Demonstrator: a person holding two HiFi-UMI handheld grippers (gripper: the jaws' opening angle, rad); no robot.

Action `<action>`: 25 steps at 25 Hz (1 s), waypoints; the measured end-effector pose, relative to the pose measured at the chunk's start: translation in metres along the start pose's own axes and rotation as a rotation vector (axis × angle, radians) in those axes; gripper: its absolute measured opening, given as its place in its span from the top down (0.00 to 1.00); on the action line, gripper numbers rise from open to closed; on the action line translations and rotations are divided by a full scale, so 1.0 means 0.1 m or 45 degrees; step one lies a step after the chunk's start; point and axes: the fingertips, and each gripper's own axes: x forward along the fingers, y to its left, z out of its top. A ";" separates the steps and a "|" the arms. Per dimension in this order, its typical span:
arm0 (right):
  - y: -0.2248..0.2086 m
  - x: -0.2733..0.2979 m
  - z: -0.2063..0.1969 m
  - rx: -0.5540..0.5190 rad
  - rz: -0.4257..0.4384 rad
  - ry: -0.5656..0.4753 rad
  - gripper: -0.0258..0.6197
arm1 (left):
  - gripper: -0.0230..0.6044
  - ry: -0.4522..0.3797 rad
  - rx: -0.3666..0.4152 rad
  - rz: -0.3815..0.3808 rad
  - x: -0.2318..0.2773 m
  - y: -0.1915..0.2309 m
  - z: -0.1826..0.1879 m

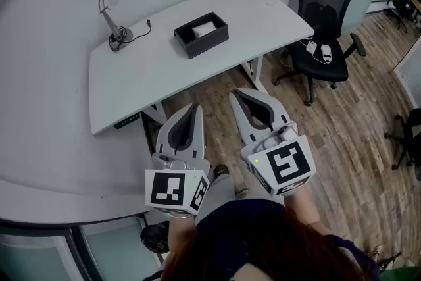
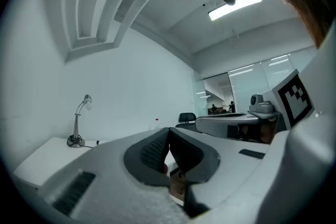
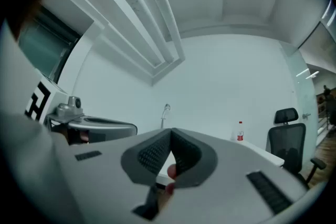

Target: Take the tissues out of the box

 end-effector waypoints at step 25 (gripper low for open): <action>-0.07 0.99 -0.20 -0.009 0.011 0.067 0.93 | 0.92 0.015 -0.041 -0.045 0.57 0.89 -0.19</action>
